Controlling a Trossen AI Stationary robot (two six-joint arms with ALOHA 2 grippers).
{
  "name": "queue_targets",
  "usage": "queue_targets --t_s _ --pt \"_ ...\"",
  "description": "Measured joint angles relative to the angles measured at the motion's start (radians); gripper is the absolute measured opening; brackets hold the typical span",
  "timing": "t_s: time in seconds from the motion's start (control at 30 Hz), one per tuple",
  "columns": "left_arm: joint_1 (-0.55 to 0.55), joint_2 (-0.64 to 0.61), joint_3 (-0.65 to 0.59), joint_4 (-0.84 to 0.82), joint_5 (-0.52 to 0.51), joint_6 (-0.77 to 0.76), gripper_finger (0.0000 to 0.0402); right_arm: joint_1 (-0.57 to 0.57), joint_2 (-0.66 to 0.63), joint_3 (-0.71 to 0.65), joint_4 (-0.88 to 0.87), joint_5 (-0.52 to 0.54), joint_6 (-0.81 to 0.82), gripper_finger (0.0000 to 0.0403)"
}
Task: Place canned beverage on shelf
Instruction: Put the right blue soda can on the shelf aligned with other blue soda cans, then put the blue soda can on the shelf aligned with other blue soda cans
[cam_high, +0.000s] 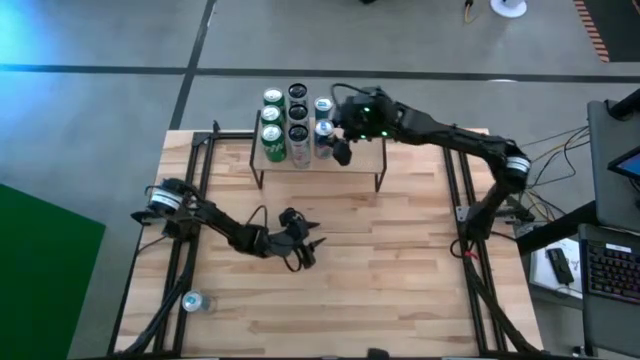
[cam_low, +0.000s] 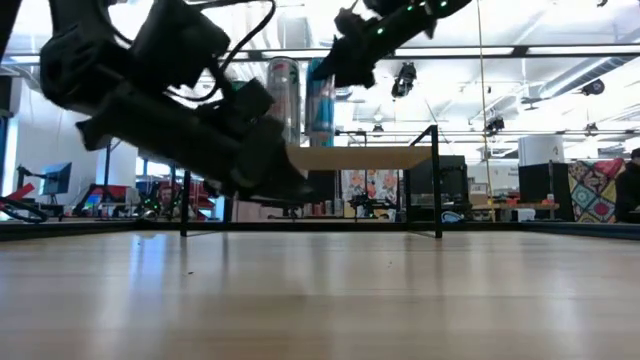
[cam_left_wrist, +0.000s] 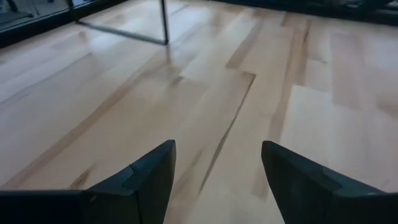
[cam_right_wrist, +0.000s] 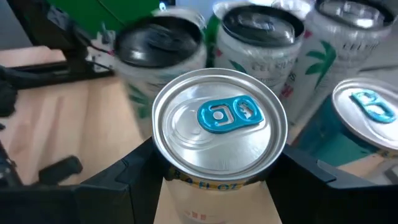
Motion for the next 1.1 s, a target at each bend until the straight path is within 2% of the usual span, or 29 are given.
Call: queue_targets --t_s 0.17,0.37,0.77,1.1 --pt "0.000 -0.007 -0.077 0.071 -0.005 -0.034 0.0224 -0.009 0.076 0.076 -0.058 0.006 -0.009 0.0228" --pt "0.000 -0.008 -0.123 0.133 -0.005 -0.050 0.0224 -0.023 0.084 0.088 -0.064 0.006 0.000 0.0229" --pt "0.001 -0.025 -0.123 0.129 -0.006 -0.054 0.0224 -0.051 0.100 0.083 -0.053 0.012 -0.010 0.0284" --pt "0.001 -0.095 -0.141 0.065 -0.009 -0.054 0.0224 -0.053 0.061 0.081 -0.051 0.013 -0.018 0.0273"
